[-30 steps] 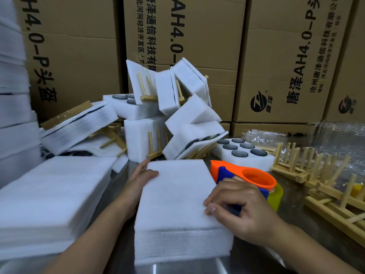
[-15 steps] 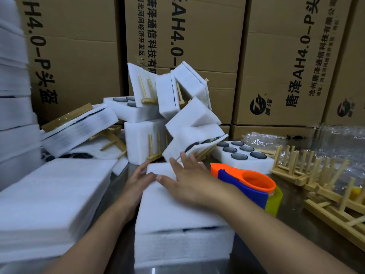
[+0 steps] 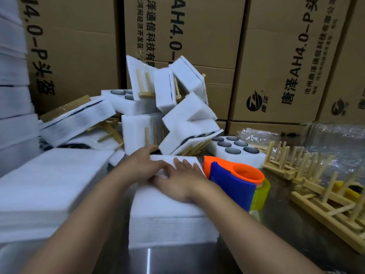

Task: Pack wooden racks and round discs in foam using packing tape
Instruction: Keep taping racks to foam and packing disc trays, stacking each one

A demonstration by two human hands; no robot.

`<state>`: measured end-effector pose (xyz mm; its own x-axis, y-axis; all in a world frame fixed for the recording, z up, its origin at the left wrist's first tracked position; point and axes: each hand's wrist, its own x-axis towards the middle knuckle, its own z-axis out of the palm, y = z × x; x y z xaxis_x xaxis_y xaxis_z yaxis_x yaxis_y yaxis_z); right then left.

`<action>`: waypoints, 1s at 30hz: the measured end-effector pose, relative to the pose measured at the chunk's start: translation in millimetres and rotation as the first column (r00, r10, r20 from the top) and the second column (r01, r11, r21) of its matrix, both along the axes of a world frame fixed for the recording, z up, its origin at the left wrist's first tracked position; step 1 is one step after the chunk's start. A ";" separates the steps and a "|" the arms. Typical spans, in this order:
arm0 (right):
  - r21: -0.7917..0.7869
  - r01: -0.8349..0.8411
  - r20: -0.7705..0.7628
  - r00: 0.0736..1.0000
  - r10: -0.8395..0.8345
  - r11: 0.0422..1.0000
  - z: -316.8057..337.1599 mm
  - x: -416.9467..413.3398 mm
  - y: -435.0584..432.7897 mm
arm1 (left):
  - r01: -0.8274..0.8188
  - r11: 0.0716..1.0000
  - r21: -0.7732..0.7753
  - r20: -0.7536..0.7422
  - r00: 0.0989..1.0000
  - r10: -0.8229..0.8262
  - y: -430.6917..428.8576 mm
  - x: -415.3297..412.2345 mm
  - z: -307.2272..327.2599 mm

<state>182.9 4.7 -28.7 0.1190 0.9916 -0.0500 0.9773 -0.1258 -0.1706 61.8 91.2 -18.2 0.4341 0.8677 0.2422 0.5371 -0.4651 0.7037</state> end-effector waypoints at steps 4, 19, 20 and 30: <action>0.054 0.174 0.100 0.979 -0.178 0.983 -4.1 -18.4 16.9 | 0.165 0.986 -0.036 -0.176 0.970 -0.169 -27.3 36.3 4.6; 0.439 0.628 -0.887 0.415 0.201 0.643 17.0 27.6 -28.0 | 0.165 0.979 0.117 -0.600 0.798 -0.063 -39.4 46.5 -15.7; 0.537 0.624 -0.827 0.523 0.207 0.567 17.3 31.8 -32.9 | 0.172 0.978 0.120 -0.606 0.793 -0.065 -39.7 46.7 -16.0; 0.496 0.702 -0.243 0.678 -0.694 0.511 49.5 147.1 -101.3 | 0.173 0.977 0.123 -0.625 0.778 -0.059 -40.5 46.7 -15.5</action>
